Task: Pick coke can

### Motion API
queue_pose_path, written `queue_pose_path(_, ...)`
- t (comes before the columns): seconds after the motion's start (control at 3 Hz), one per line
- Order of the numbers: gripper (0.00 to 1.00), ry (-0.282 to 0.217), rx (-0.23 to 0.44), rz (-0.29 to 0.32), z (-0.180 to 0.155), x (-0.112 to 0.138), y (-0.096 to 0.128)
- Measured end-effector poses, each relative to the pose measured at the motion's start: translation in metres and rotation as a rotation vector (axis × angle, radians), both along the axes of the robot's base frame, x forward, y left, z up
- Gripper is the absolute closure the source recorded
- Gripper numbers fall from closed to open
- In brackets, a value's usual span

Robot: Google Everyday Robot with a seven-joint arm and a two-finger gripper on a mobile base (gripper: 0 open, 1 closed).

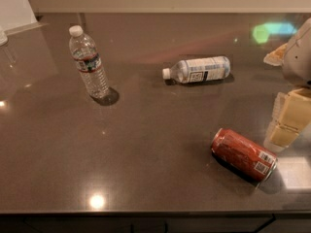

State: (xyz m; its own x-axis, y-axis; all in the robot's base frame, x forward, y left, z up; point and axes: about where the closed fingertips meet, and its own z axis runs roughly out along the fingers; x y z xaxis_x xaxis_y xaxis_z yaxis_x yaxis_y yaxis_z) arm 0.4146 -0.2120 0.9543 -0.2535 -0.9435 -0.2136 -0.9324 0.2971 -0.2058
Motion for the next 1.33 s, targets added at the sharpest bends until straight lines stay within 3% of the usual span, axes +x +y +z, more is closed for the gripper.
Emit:
queue_pose_path(0.67, 0.00, 0.065, -0.007, -0.111, -0.040, -0.019, 0.005)
queue_pose_path(1.33, 0.00, 0.098, -0.036, -0.205, -0.080, -0.032, 0.011)
